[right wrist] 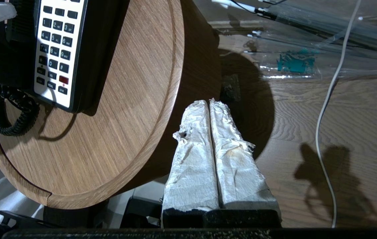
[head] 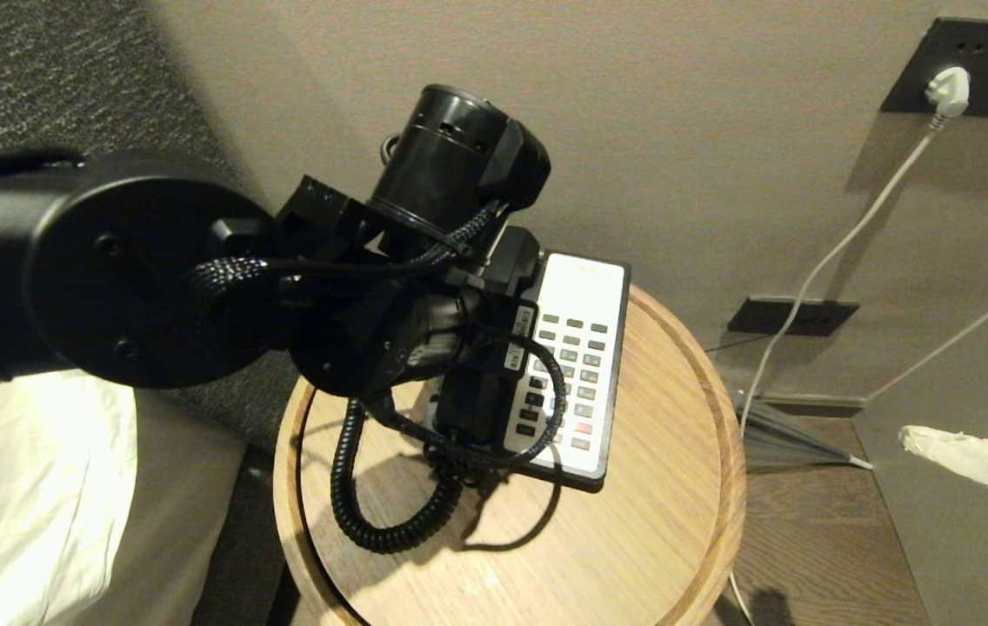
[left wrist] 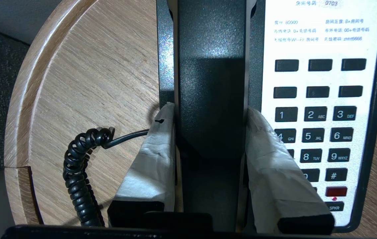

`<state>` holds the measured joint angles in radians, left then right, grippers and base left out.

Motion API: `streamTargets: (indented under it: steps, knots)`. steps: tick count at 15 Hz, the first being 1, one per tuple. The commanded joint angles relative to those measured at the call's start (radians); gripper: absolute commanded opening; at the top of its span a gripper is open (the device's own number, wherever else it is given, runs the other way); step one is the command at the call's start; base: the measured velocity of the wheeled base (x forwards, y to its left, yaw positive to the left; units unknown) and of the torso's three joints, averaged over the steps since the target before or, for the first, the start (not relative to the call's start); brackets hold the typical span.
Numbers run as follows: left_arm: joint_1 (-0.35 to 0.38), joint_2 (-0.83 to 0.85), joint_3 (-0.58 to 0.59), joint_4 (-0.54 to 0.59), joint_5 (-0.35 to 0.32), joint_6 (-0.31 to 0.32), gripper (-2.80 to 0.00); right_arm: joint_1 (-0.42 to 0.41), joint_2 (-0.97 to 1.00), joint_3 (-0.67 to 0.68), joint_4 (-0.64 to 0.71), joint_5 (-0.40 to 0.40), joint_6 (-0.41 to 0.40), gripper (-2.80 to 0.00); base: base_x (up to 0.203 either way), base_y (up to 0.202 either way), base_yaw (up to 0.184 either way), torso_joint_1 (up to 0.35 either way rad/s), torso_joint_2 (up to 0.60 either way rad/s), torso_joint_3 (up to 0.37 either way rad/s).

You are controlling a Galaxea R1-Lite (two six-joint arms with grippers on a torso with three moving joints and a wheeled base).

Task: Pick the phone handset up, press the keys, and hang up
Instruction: Put the handset back

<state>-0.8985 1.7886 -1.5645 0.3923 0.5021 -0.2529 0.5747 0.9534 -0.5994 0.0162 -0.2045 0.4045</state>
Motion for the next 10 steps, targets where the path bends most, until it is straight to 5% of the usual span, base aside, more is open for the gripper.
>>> streamTargets:
  steps: [1,10]
  knots:
    - [0.0,0.005,0.001,0.004,0.003,-0.002,-2.8,0.001,0.001,0.0,0.001,-0.001,0.003,-2.8,0.0,0.0,0.0,0.0,0.0,0.0]
    - [-0.002,0.026,-0.012,0.003,-0.001,-0.005,-2.8,0.001,-0.016,0.022,0.002,-0.001,0.002,-2.8,0.0,0.0,0.0,0.0,0.0,0.0]
